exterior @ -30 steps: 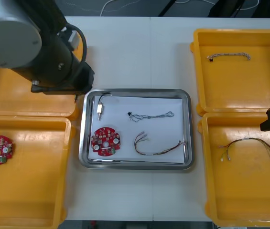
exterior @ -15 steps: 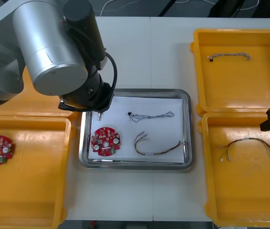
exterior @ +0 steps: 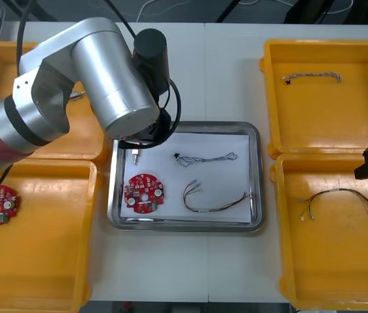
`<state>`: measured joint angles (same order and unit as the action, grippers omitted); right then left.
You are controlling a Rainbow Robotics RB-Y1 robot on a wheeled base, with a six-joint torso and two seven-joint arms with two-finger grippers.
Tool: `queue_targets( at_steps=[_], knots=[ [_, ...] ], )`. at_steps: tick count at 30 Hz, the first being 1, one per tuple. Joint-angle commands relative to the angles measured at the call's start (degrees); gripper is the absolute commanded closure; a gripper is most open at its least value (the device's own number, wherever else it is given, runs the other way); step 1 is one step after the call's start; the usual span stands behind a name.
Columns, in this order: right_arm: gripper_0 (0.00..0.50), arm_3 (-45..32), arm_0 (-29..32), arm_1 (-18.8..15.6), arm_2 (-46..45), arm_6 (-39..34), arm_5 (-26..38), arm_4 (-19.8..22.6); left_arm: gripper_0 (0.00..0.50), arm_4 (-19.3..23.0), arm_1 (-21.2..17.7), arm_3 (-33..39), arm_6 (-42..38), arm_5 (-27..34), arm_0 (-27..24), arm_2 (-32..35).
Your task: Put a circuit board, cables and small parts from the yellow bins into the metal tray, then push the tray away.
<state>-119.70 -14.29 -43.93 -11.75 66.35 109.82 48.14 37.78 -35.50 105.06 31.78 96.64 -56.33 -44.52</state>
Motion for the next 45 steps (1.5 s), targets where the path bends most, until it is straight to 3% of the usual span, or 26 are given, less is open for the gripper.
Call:
queue_targets(
  at_steps=[1, 25, 45],
  knots=[
    [0.0, -0.5, 0.6, -2.3, -1.4, 1.5, 0.2, 0.5, 0.5, -2.5, 2.9, -2.6, -0.8, -2.5, -2.8, -2.1],
    [0.0, -0.5, 0.6, -2.3, -1.4, 1.5, 0.2, 0.5, 0.5, -7.9, 5.3, -10.0, -3.1, -9.8, -2.4, -9.3],
    [0.0, -0.5, 0.6, -2.3, -1.4, 1.5, 0.2, 0.5, 0.5, -11.0, 5.3, -10.6, -3.8, -11.9, -0.2, -11.9]
  ],
)
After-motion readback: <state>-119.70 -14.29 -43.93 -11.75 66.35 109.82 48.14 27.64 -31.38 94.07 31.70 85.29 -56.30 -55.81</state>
